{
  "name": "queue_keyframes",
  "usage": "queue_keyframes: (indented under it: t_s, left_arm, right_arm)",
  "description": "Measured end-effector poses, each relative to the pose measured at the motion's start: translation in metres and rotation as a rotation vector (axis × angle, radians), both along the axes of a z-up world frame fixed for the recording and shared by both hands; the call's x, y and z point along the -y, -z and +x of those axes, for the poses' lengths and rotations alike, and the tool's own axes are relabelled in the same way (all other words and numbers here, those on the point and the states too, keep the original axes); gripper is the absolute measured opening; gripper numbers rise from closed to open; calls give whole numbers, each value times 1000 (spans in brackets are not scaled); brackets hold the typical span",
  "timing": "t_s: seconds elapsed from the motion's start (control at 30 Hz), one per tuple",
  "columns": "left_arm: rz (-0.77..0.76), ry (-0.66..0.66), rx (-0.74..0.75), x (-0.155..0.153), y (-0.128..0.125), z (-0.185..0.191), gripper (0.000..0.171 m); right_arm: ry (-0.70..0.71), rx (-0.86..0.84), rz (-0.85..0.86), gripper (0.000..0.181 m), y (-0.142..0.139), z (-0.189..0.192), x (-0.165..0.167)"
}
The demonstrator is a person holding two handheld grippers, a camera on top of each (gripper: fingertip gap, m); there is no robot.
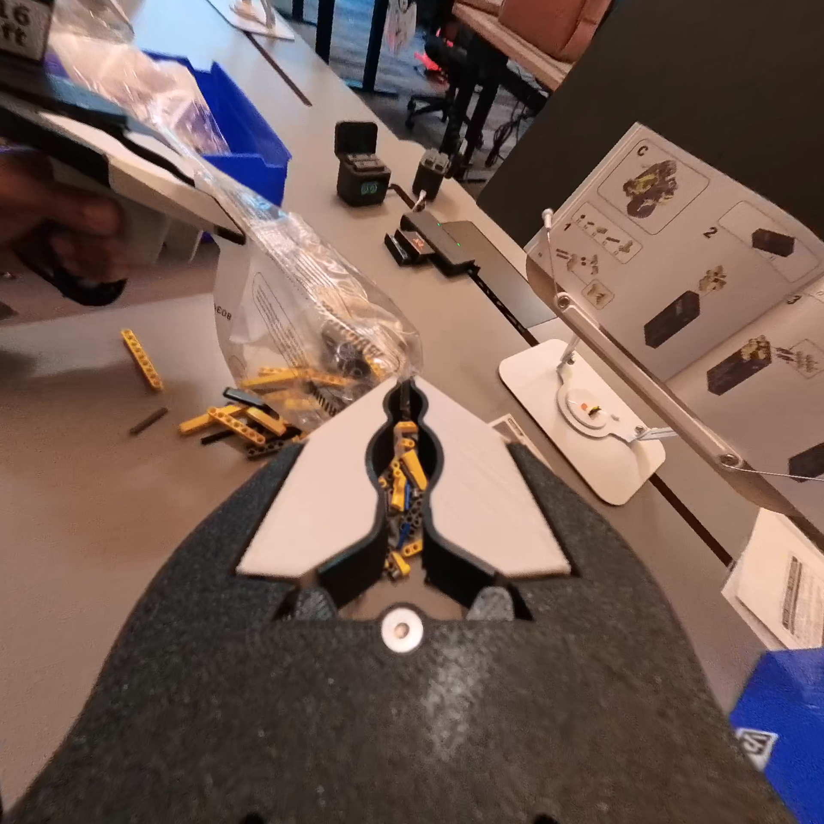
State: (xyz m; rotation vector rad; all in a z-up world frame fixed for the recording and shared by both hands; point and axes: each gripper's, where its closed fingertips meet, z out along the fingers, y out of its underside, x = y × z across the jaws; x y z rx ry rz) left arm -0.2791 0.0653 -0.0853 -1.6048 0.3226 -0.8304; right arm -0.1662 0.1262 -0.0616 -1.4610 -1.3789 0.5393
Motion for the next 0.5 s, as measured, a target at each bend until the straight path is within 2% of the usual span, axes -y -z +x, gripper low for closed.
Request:
queue_keyframes:
  t_s: [0.1,0.37,0.47,0.5]
  left_arm:
    - [16,-20,-65,-1,-2,0,0]
    - [48,-39,-54,2,-15,-2,0]
    - [107,-95,-67,10,-37,-13,0]
    - [133,-135,-76,14,-48,-20,0]
  right_arm:
    - [8,5,19,0,-1,1,-1]
    - [0,-39,29,2,-9,2,5]
    - [-3,-117,25,28,-21,5,11]
    - [-6,-139,21,31,-24,7,13]
